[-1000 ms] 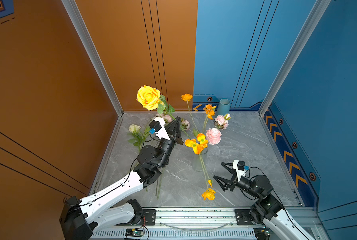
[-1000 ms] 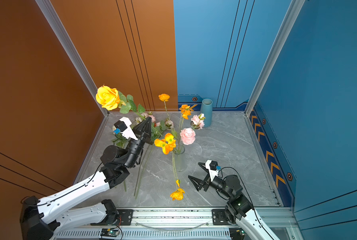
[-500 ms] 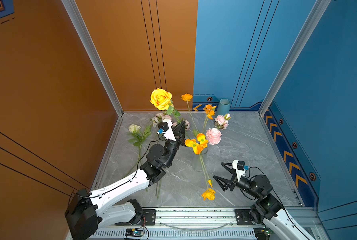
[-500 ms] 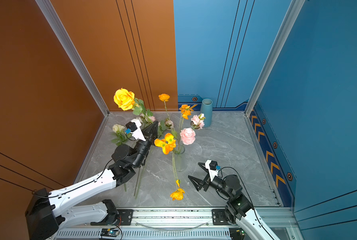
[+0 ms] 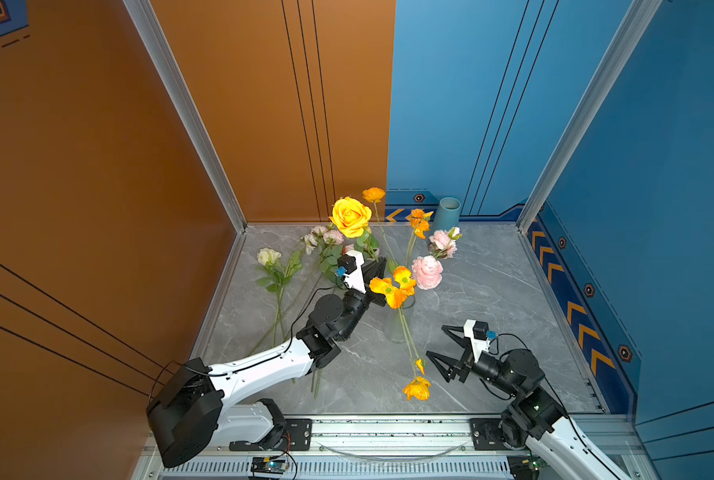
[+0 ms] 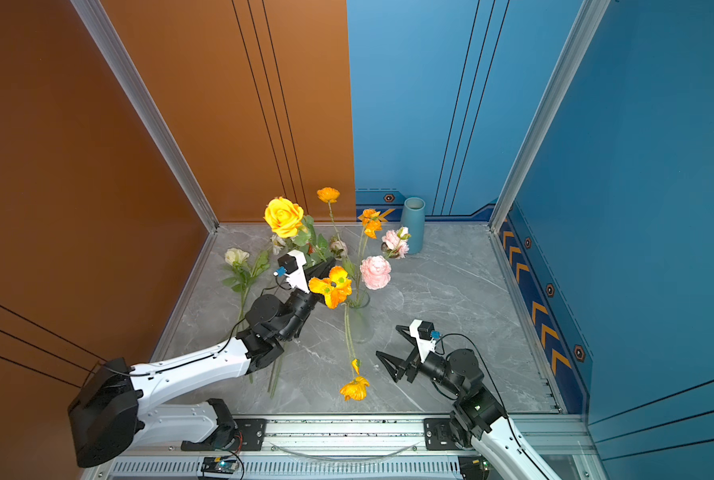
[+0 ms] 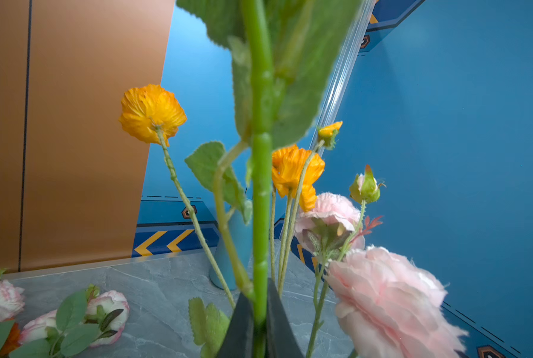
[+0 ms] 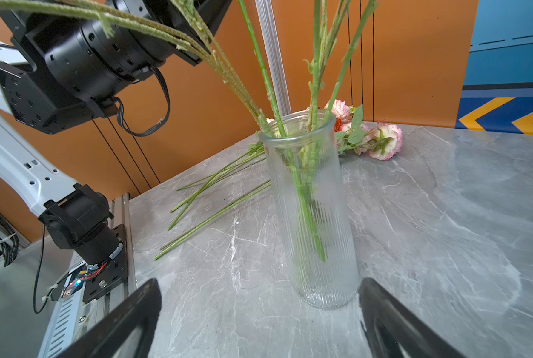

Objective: Arrange the flowers into the vase
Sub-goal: 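Carry the yellow rose over the glass vase and lower its stem in, then open the left gripper to release the yellow rose and draw back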

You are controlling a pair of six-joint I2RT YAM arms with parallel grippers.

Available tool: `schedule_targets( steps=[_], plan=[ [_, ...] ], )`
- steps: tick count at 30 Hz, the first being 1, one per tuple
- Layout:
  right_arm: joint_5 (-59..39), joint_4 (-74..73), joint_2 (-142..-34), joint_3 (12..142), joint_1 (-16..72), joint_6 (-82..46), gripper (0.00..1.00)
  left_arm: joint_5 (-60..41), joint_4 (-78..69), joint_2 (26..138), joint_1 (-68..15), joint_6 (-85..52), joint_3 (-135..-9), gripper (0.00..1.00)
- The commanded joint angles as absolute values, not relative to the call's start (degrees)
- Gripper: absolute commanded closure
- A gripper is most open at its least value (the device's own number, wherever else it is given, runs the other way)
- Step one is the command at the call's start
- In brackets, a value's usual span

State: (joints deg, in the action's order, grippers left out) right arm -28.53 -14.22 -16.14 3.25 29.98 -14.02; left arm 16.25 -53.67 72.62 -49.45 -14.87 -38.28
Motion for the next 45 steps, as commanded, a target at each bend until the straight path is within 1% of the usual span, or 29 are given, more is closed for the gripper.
schedule_targets(
  steps=[1, 3, 6, 9, 13, 15, 16, 19, 21, 22, 26, 30, 31, 34, 35, 42, 45],
  plan=[
    [-29.4, -16.1, -16.3, 3.4, 29.6, -14.7, 0.00, 14.2, -59.1, 73.7, -50.4, -14.9, -36.5, 0.90],
    [-29.4, -16.2, -16.5, 3.4, 29.6, -14.7, 0.00, 14.1, -61.3, 74.8, -50.7, -15.2, -35.4, 0.86],
    [-29.4, -16.2, -16.8, 3.4, 29.6, -14.7, 0.00, 13.8, -63.2, 76.3, -51.1, -15.6, -34.7, 0.85],
    [-29.4, -16.3, -16.9, 3.4, 29.6, -14.7, 0.00, 13.1, -63.7, 77.5, -51.4, -15.6, -34.9, 0.80],
    [-29.3, -16.2, -16.8, 3.4, 29.6, -14.6, 0.00, 13.3, -63.7, 78.1, -51.5, -15.3, -35.2, 0.77],
    [-29.3, -16.2, -16.9, 3.4, 29.6, -14.6, 0.00, 13.5, -63.6, 78.0, -51.5, -15.1, -35.1, 0.73],
    [-29.3, -16.1, -16.9, 3.4, 29.6, -14.6, 0.00, 13.6, -63.5, 78.0, -51.5, -14.9, -35.0, 0.68],
    [-29.3, -16.2, -17.0, 3.4, 29.6, -14.6, 0.00, 14.4, -63.3, 77.1, -51.6, -15.3, -33.9, 0.46],
    [-29.3, -16.2, -16.9, 3.4, 29.6, -14.6, 0.00, 14.8, -62.2, 76.0, -51.6, -15.6, -32.9, 0.35],
    [-29.3, -16.2, -16.9, 3.4, 29.6, -14.6, 0.00, 15.2, -60.8, 75.1, -51.7, -15.3, -32.4, 0.26],
    [-29.3, -16.1, -16.8, 3.4, 29.6, -14.5, 0.00, 17.3, -56.9, 71.6, -52.0, -14.0, -30.4, 0.15],
    [-29.3, -16.2, -16.9, 3.4, 29.6, -14.6, 0.00, 17.5, -53.8, 67.8, -51.2, -13.3, -28.7, 0.15],
    [-29.3, -16.0, -16.9, 3.4, 29.6, -14.6, 0.00, 17.3, -52.3, 66.7, -51.1, -13.2, -28.7, 0.09],
    [-29.0, -15.9, -16.9, 3.4, 29.6, -14.5, 0.00, 16.5, -47.8, 63.3, -50.5, -12.5, -28.7, 0.03],
    [-29.0, -15.9, -16.8, 3.4, 29.6, -14.5, 0.00, 16.3, -46.4, 62.3, -50.4, -12.4, -28.7, 0.02],
    [-28.8, -15.4, -16.3, 3.4, 29.6, -14.5, 0.00, 17.2, -29.0, 51.0, -49.4, -10.6, -28.7, 0.02],
    [-28.7, -15.4, -16.3, 3.5, 29.6, -14.5, 0.00, 20.5, -18.8, 44.3, -48.8, -11.2, -28.8, 0.02]
  ],
)
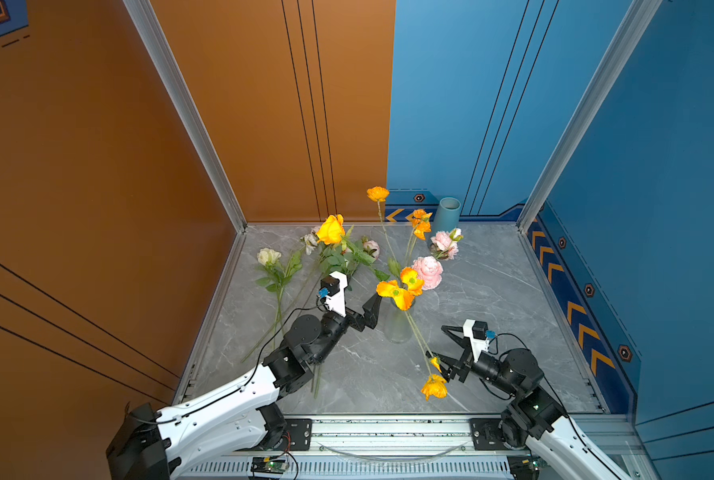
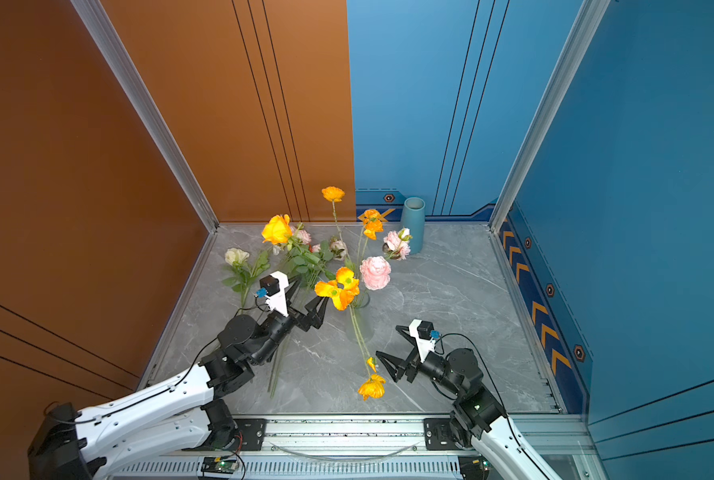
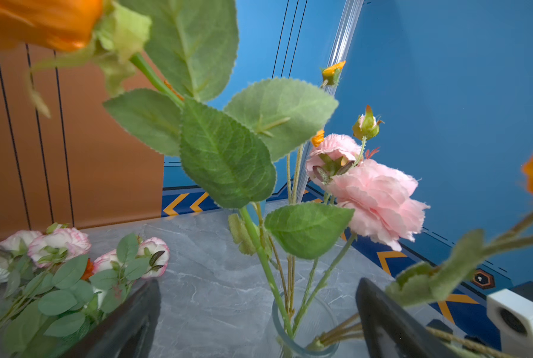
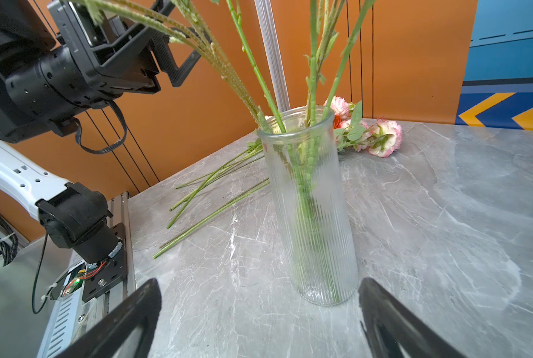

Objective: Arrange the flowers into the vase
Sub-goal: 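Open the left gripper to release the yellow rose and draw back, then move the left gripper to the pile and lower onto pink rose stems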

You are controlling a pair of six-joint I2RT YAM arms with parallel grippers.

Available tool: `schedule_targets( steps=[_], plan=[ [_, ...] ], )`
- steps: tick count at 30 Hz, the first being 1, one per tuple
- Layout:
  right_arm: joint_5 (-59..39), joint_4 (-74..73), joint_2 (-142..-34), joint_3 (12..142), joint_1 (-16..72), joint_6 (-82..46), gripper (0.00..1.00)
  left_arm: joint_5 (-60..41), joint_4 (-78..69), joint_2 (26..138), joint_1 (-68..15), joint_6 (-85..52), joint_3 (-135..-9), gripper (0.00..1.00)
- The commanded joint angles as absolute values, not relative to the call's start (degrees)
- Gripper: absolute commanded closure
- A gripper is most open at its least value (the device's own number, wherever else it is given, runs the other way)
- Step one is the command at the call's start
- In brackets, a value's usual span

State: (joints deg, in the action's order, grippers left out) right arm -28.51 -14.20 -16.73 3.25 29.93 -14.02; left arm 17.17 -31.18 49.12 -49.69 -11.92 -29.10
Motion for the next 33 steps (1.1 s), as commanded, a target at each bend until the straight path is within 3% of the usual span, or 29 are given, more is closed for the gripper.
schedule_targets(
  steps=[1, 4, 8, 11, 17, 19, 21, 23, 27, 33],
  plan=[
    [-28.7, -15.4, -16.4, 3.5, 29.6, -14.6, 0.00, 22.3, -13.9, 42.2, -48.5, -12.9, -29.2, 0.02],
    [-28.6, -15.7, -16.7, 3.5, 29.6, -14.7, 0.00, 27.8, 4.4, 38.6, -44.4, -21.5, -32.8, 0.02],
    [-28.9, -16.3, -17.9, 3.5, 29.8, -15.0, 0.00, 19.3, 23.6, 43.4, -31.8, -25.5, -38.8, 0.02],
    [-29.2, -16.8, -18.6, 3.5, 30.0, -15.1, 0.00, 11.7, 26.1, 49.2, -25.4, -24.5, -40.2, 0.02],
    [-29.1, -16.1, -17.7, 3.6, 30.1, -15.1, 0.00, 14.6, 23.0, 59.1, -19.7, -23.3, -41.1, 0.02],
    [-29.0, -15.9, -17.3, 3.5, 30.2, -15.1, 0.00, 14.8, 23.1, 64.1, -16.0, -24.3, -43.1, 0.15],
    [-28.8, -15.8, -17.2, 3.5, 30.2, -15.1, 0.00, 11.3, 23.3, 70.1, -11.5, -24.9, -46.3, 0.37],
    [-28.8, -15.9, -17.2, 3.5, 30.2, -15.1, 0.00, 10.2, 23.2, 75.9, -9.6, -24.1, -49.5, 0.49],
    [-28.4, -15.8, -17.5, 3.5, 30.2, -14.8, 0.00, 10.7, 23.4, 84.4, -9.8, -21.5, -55.6, 0.55],
    [-28.0, -15.8, -18.0, 3.6, 30.2, -14.5, 0.00, 7.0, 23.3, 86.9, -13.3, -23.8, -56.0, 0.55]
  ],
)
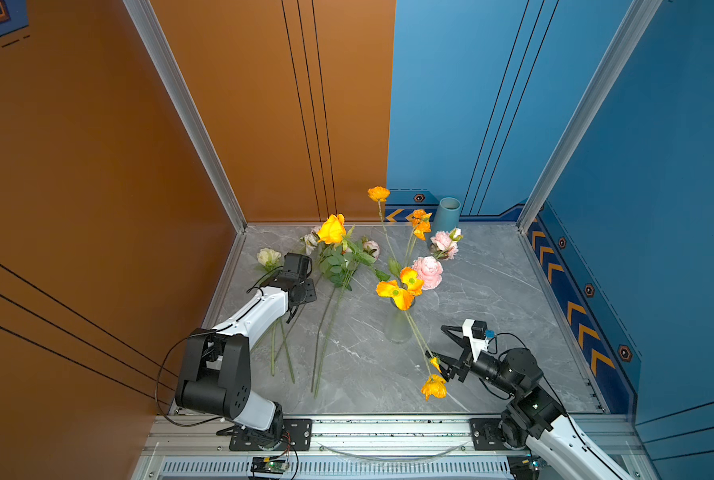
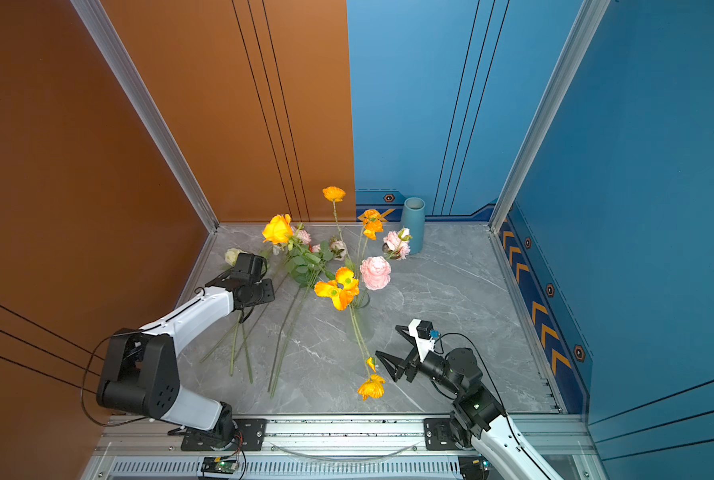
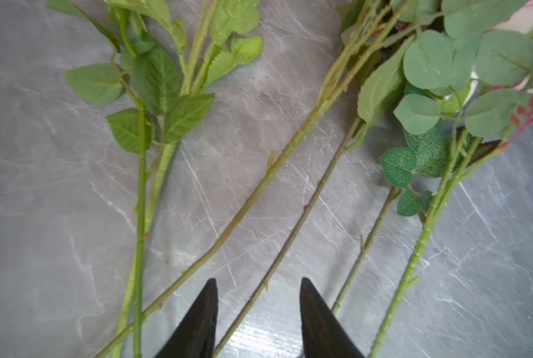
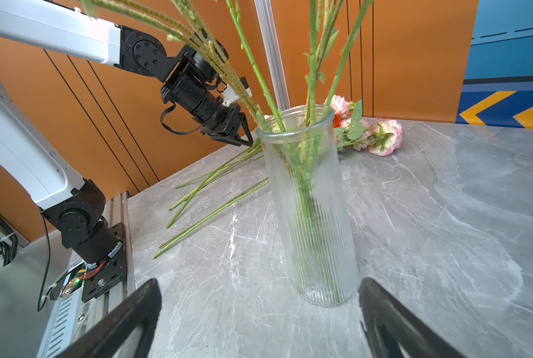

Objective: Arrange the flowers into the vase
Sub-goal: 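Move the left gripper to the pile and lower onto pink rose stems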

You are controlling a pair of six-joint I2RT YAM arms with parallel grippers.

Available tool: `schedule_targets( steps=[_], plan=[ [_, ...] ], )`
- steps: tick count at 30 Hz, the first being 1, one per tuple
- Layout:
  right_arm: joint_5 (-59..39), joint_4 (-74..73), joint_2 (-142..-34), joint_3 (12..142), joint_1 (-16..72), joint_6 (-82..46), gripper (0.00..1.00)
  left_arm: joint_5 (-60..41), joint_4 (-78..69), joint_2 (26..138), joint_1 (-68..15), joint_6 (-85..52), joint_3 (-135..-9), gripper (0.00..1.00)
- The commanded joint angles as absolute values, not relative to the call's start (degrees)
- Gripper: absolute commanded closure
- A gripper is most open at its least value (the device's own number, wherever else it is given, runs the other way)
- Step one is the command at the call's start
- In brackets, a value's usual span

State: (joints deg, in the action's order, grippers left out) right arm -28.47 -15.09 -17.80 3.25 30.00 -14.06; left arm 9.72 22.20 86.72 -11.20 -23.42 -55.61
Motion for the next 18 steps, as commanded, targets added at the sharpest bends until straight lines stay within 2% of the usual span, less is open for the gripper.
schedule_targets(
  steps=[1, 8, 18],
  plan=[
    [-28.0, -15.9, -18.1, 3.6, 30.2, -14.5, 0.00, 7.1, 23.3, 86.9, -13.9, -23.8, -55.6, 0.55],
    [-28.5, -17.0, -19.6, 3.7, 30.2, -14.5, 0.00, 1.7, 21.9, 90.0, -15.5, -21.8, -54.4, 0.57],
    [-28.3, -16.3, -19.2, 3.7, 30.2, -14.3, 0.00, 2.1, 21.8, 98.2, -20.3, -22.6, -60.0, 0.61]
  ],
)
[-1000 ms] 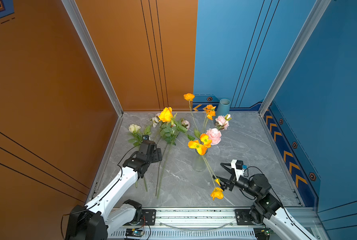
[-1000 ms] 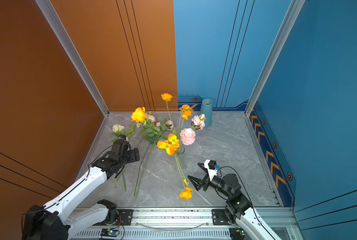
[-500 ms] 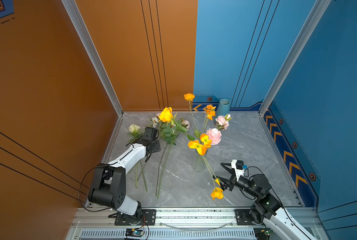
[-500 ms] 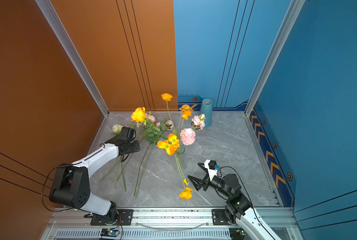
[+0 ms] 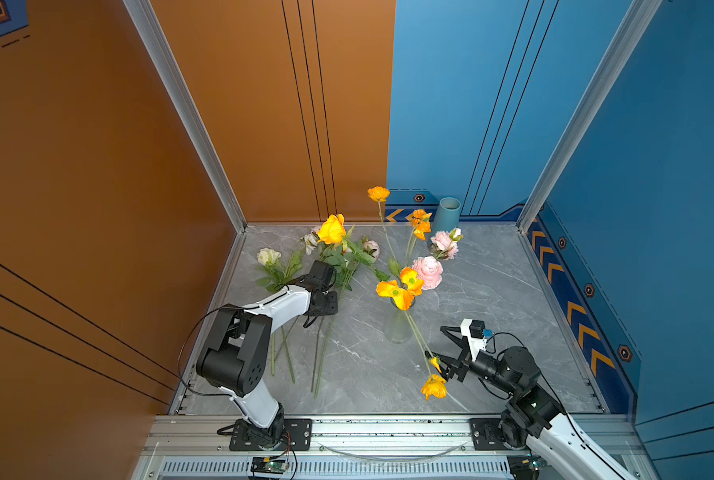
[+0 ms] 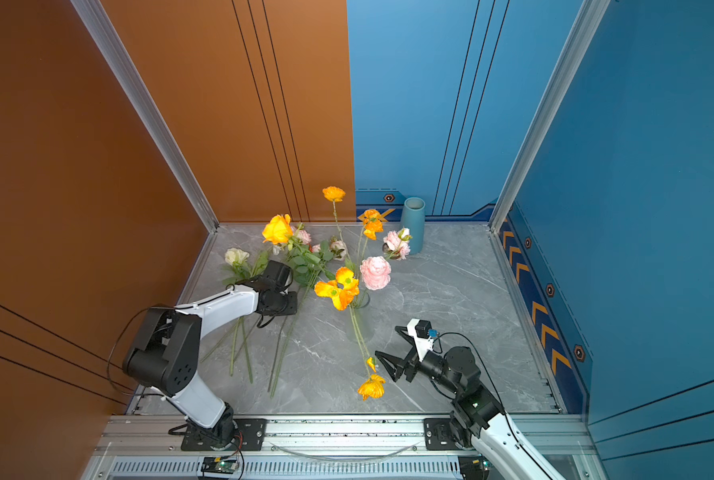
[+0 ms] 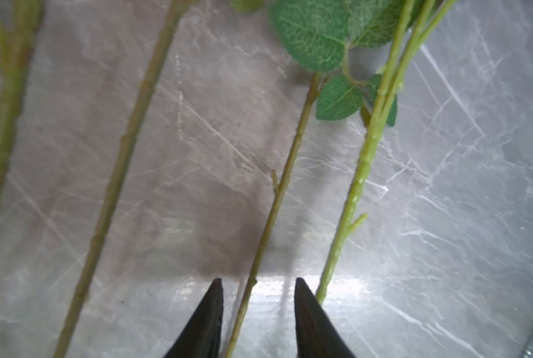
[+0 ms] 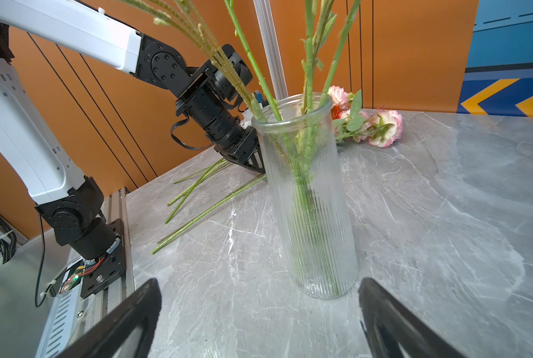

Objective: Arrange the flowers into the vase
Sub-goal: 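Move the left gripper to the pile and lower onto pink rose stems, then close the left gripper around the pink rose stem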

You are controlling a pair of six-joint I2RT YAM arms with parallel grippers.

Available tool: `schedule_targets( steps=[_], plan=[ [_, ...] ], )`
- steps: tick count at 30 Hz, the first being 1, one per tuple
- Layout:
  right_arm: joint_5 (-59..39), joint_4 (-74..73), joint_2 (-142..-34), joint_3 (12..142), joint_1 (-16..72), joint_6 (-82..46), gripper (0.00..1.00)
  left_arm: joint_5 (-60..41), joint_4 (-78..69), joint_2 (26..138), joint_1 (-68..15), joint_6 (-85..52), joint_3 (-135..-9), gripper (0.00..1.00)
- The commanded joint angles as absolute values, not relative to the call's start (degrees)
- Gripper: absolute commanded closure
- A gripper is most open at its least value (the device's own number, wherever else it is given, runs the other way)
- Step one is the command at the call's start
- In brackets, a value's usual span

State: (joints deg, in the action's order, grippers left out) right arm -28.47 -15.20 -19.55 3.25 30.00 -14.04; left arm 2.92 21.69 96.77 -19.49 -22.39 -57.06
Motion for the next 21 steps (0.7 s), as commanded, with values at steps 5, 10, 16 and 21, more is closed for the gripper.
schedule_targets(
  steps=[5, 10, 16, 21],
  plan=[
    [-28.3, -16.3, -19.2, 3.7, 30.2, -14.3, 0.00, 3.3, 21.8, 99.9, -22.0, -23.2, -61.5, 0.62],
    [-28.3, -16.3, -19.2, 3.7, 30.2, -14.3, 0.00, 5.4, 21.7, 99.2, -23.0, -23.7, -61.3, 0.63],
    [-28.3, -16.4, -19.3, 3.7, 30.2, -14.3, 0.00, 7.9, 19.4, 95.5, -24.7, -23.2, -60.1, 0.64],
    [-28.3, -16.4, -19.3, 3.7, 30.2, -14.2, 0.00, 4.1, 18.1, 97.3, -24.4, -24.1, -59.9, 0.65]
  ],
)
